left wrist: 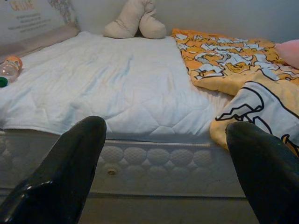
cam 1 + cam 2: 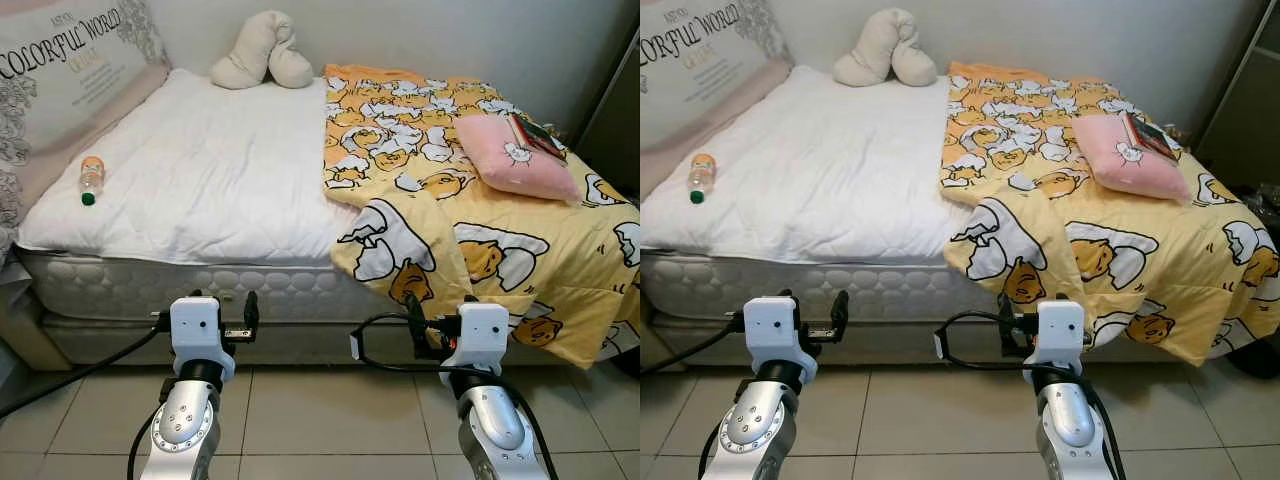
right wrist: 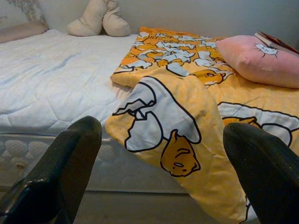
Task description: Clean up the room
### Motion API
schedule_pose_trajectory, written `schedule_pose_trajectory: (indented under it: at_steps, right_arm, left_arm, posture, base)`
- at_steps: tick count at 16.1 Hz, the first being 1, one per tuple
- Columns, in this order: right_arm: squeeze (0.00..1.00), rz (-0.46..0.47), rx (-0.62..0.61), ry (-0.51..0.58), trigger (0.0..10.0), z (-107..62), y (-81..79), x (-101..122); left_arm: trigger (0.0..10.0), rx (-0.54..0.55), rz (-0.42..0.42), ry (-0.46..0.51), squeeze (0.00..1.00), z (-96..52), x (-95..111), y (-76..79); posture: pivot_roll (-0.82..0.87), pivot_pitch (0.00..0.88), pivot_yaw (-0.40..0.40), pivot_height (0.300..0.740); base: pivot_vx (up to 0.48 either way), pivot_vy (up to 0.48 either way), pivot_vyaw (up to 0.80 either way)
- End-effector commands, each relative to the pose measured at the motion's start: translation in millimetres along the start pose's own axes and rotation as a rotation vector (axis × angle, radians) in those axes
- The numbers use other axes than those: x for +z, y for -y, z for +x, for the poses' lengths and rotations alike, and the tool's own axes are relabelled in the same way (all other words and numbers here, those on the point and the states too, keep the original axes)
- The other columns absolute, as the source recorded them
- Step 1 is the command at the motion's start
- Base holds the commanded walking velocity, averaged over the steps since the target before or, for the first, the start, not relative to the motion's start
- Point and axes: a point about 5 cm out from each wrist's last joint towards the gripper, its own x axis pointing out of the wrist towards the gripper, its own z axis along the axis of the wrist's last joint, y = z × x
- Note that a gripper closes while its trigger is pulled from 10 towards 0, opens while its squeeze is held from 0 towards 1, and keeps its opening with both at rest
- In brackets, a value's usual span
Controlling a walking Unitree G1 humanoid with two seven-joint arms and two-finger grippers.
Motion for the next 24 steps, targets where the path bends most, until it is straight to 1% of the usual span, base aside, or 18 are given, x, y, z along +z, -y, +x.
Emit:
schedule_pose_trajectory:
  at_steps: [1,16,17,18,21,22,23,24]
  right_arm:
    - [0.00,0.007,-0.106,-0.076,10.0,25.1,10.1,-18]
    - [0.00,0.006,-0.107,-0.082,10.0,24.6,10.6,-19]
    - [0.00,0.018,-0.097,-0.087,10.0,24.7,9.9,-21]
    - [0.00,0.022,-0.093,-0.088,10.0,24.9,9.6,-22]
    - [0.00,0.022,-0.093,-0.093,10.0,24.7,9.0,-23]
    - [0.00,0.022,-0.095,-0.091,10.0,25.5,8.8,-23]
    - [0.00,0.020,-0.100,-0.078,10.0,26.8,9.5,-23]
    - [0.00,-0.002,-0.117,-0.040,10.0,27.8,12.0,-18]
  left_arm:
    - [10.0,-0.232,0.023,-0.030,0.00,76.7,21,24.6]
    - [10.0,-0.234,0.020,-0.027,0.00,76.3,22,25.2]
    - [10.0,-0.249,0.076,-0.021,0.00,74.5,16,26.4]
    - [10.0,-0.262,0.105,-0.021,0.00,73.4,13,27.4]
    - [10.0,-0.267,0.102,-0.033,0.00,73.3,11,28.3]
    - [10.0,-0.289,0.096,-0.026,0.00,74.4,11,29.7]
    - [10.0,-0.275,0.092,-0.019,0.00,77.5,11,28.1]
    - [10.0,-0.266,0.082,-0.025,0.00,79.8,10,26.4]
  posture:
    - [0.00,0.000,0.002,0.740]
    - [0.00,0.000,0.002,0.740]
    - [0.00,0.000,-0.003,0.740]
    - [0.00,0.000,-0.002,0.740]
    - [0.00,0.000,-0.001,0.740]
    - [0.00,0.000,0.000,0.740]
    - [0.00,0.000,0.001,0.740]
    - [0.00,0.000,0.003,0.740]
  base:
    - [0.000,0.000,0.00]
    - [0.000,0.000,0.00]
    - [0.000,0.000,0.00]
    - [0.000,0.000,0.00]
    - [0.000,0.000,0.00]
    - [0.000,0.000,0.00]
    - [0.000,0.000,0.00]
    - [0.000,0.000,0.00]
